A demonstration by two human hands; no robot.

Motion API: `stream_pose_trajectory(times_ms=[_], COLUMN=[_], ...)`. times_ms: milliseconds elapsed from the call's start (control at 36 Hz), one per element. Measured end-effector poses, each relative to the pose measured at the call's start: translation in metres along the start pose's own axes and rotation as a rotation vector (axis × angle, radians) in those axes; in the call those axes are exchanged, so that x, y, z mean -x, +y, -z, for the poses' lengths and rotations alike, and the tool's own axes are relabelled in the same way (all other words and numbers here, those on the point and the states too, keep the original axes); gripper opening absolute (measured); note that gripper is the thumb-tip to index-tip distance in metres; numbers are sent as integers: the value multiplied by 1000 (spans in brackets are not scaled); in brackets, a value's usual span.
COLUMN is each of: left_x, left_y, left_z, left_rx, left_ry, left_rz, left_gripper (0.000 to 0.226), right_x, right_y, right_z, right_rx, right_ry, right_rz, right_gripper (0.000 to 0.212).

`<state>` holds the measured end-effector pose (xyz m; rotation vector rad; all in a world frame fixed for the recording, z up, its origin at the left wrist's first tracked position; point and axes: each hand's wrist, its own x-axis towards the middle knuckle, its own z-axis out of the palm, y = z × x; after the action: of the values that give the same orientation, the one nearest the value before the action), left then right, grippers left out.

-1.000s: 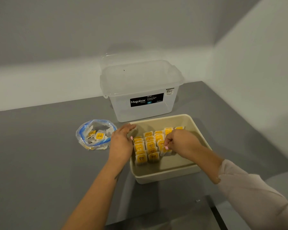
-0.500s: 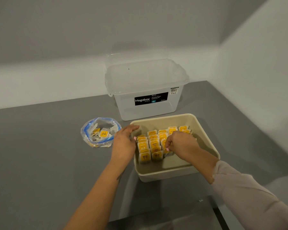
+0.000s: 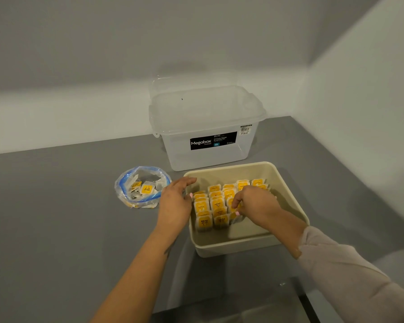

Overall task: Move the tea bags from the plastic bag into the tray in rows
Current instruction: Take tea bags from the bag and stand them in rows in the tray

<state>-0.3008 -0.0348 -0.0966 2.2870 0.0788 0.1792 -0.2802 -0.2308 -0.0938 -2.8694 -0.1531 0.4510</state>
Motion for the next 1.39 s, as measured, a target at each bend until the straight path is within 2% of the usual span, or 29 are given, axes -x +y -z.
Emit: stream_pose_trajectory(times_ms=[306, 472, 694, 806, 1194, 1389], left_x=[-2, -8, -30, -46, -96, -109], left_y=[5, -1, -22, -35, -86, -113], left_z=[2, 10, 42, 61, 112, 106], left_rx=[21, 39, 56, 76, 33, -131], left_ry=[23, 79, 180, 202, 110, -4], left_rz=[-12, -54, -25, 28, -21, -109], left_gripper=[30, 28, 41, 37, 33, 31], right_x=[-3, -4, -8, -14, -54, -80], right_y=[3, 0, -35, -61, -170, -215], right_z=[11, 22, 38, 42, 38, -2], right_rx=[-75, -134, -220, -269, -293, -74], right_ry=[-7, 79, 180, 196, 167, 70], right_rz=[-2, 20, 102, 142, 166, 124], right_gripper=[9, 10, 10, 9, 9, 27])
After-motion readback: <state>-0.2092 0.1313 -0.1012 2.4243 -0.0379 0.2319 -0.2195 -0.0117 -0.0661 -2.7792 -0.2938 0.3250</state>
